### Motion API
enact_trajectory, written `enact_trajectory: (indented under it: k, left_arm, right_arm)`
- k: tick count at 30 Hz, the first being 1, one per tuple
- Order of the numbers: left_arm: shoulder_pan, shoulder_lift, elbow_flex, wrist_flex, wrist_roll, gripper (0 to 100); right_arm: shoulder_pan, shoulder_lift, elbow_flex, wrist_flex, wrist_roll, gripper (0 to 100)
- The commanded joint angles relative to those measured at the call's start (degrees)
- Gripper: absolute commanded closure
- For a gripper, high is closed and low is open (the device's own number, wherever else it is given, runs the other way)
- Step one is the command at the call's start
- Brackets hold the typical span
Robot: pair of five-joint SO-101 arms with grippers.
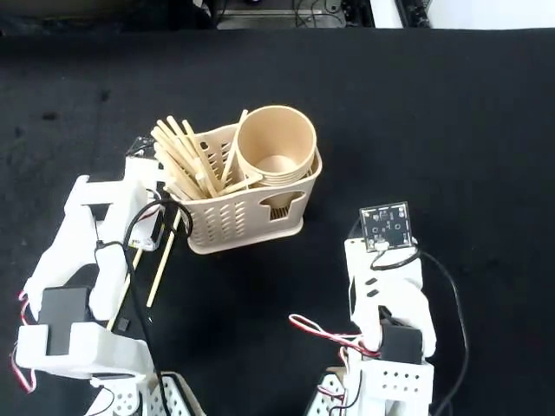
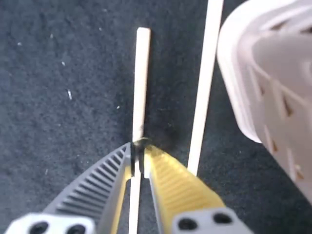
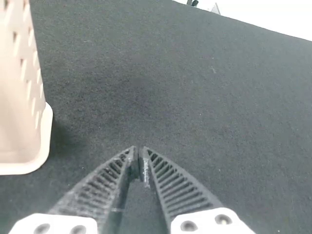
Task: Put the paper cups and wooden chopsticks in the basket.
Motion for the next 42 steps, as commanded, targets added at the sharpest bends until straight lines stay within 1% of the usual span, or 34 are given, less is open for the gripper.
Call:
enact_trajectory:
  k: [1, 3, 6, 8, 11, 13, 16, 19, 22, 27, 29, 30, 33, 42]
  left_arm:
    - [-3.9, -6.1, -4.4, 0.2, 1.7, 97]
    - [-5.8, -11.1, -5.0, 0.3, 4.9, 97]
    - [-7.1, -21.2, -4.7, 0.3, 7.9, 97]
    - [-7.1, -29.0, -4.4, 0.4, 10.0, 97]
    - [-6.8, -41.8, -4.0, 0.1, 15.0, 97]
    - [-6.5, -50.4, -3.6, -1.1, 17.6, 97]
    - [-5.5, -61.9, -3.5, -5.5, 20.8, 97]
    - [-4.4, -70.7, -2.6, -11.8, 23.6, 97]
    - [0.0, -76.8, -1.5, -18.8, 26.0, 97]
    - [11.4, -81.7, -0.9, -29.4, 26.8, 97]
    - [15.2, -81.1, -0.7, -31.8, 26.5, 97]
    - [16.3, -80.7, -0.7, -31.8, 26.5, 97]
    - [17.7, -79.1, 0.6, -31.9, 26.7, 97]
    - [19.4, -79.0, 14.5, -32.4, 26.7, 97]
  right_arm:
    - [-0.6, -3.7, -0.3, 0.1, 0.5, 97.7]
    - [-0.6, -3.7, -0.3, 0.1, 0.5, 97.7]
    - [-0.6, -3.7, -0.3, 0.1, 0.5, 97.7]
    - [-0.6, -3.7, -0.3, 0.1, 0.5, 97.7]
    - [-0.7, -3.7, -0.3, 0.1, 0.5, 97.7]
    - [-0.7, -3.7, -0.3, 0.1, 0.5, 97.7]
    - [-0.7, -3.7, -0.3, 0.1, 0.5, 97.7]
    - [-0.7, -3.7, -0.3, 0.1, 0.5, 97.7]
    - [-0.7, -3.7, -0.3, 0.1, 0.5, 97.7]
    - [-0.7, -3.7, -0.3, 0.1, 0.5, 97.7]
    - [-0.7, -3.7, -0.3, 0.1, 0.5, 97.7]
    - [-0.7, -3.7, -0.3, 0.1, 0.5, 97.7]
    - [-0.7, -3.7, -0.3, 0.1, 0.5, 97.7]
    - [-0.7, -3.7, -0.3, 0.1, 0.5, 97.7]
